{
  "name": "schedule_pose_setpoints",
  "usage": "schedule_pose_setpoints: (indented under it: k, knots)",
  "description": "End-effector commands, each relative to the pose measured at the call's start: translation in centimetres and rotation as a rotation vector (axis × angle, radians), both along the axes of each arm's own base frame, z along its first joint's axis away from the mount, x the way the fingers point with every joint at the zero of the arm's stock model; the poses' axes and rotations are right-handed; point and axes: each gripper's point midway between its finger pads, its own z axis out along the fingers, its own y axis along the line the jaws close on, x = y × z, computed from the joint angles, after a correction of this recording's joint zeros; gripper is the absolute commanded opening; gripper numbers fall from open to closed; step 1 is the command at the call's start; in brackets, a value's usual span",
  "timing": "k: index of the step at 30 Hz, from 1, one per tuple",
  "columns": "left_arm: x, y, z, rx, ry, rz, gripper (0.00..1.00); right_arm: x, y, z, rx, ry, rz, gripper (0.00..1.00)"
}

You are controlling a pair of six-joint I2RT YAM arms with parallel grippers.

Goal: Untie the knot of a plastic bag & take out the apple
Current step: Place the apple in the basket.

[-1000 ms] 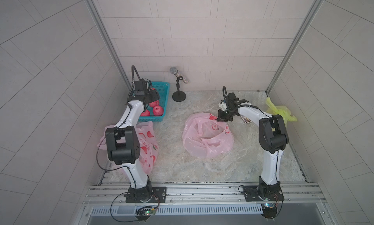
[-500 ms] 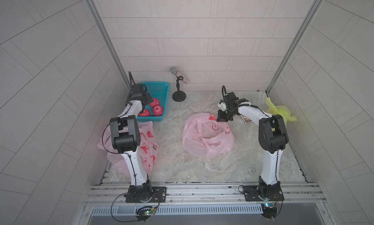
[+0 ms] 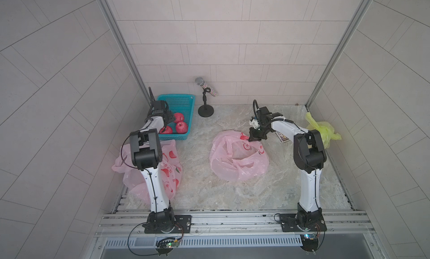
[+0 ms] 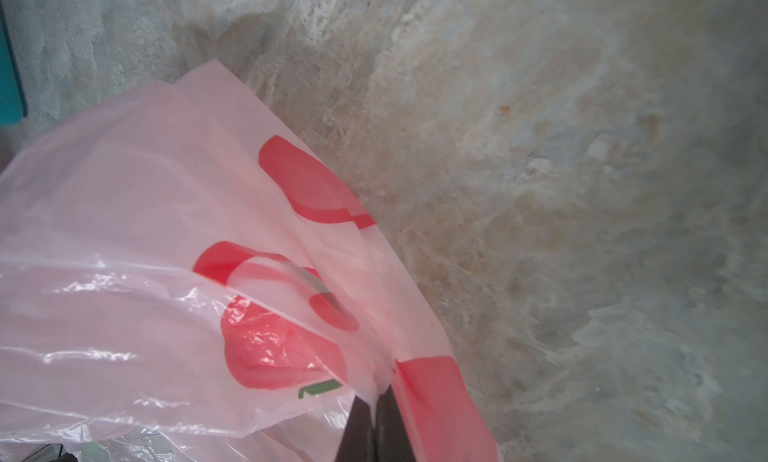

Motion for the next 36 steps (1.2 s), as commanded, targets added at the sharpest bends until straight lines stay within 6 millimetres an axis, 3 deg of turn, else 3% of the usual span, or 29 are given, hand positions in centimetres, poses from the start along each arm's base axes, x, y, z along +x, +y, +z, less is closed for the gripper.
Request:
schedule_pose_setpoints:
  k: [1, 13, 25, 28, 29, 30, 33, 36]
  knots:
    - [0.9, 0.5, 0.4, -0.009, -0.031, 0.02, 0.73, -0.4, 0.3, -0.3, -0.002, 0.021, 0.031, 0.0]
    - [1.1, 0.3, -1.6, -0.035, 0.006, 0.013, 0.8, -0.2, 0.7, -0.6, 0.002, 0.029, 0.036, 0.0]
    - [0.9, 0.3, -1.2, -0.025, 0.001, 0.01, 0.9, 0.0, 1.4, -0.3, -0.006, 0.018, 0.053, 0.0]
    - [0.9, 0.4, 0.3, -0.016, -0.035, 0.008, 0.91, 0.0, 1.6, 0.1, -0.005, 0.01, 0.057, 0.03]
    - [1.0, 0.3, 1.1, -0.012, -0.052, 0.007, 0.99, 0.0, 1.7, 0.3, -0.002, 0.005, 0.06, 0.06]
    - [1.0, 0.4, 1.9, -0.007, -0.069, 0.006, 1.0, 0.0, 1.8, 0.6, 0.004, 0.001, 0.064, 0.08]
    - [1.0, 0.2, 5.5, 0.01, -0.133, -0.011, 1.0, 0.0, 2.7, 1.8, 0.034, -0.019, 0.088, 0.27]
    - [0.5, -0.6, 10.2, 0.025, -0.216, -0.048, 1.0, -0.1, 3.3, 3.9, 0.063, -0.055, 0.1, 0.56]
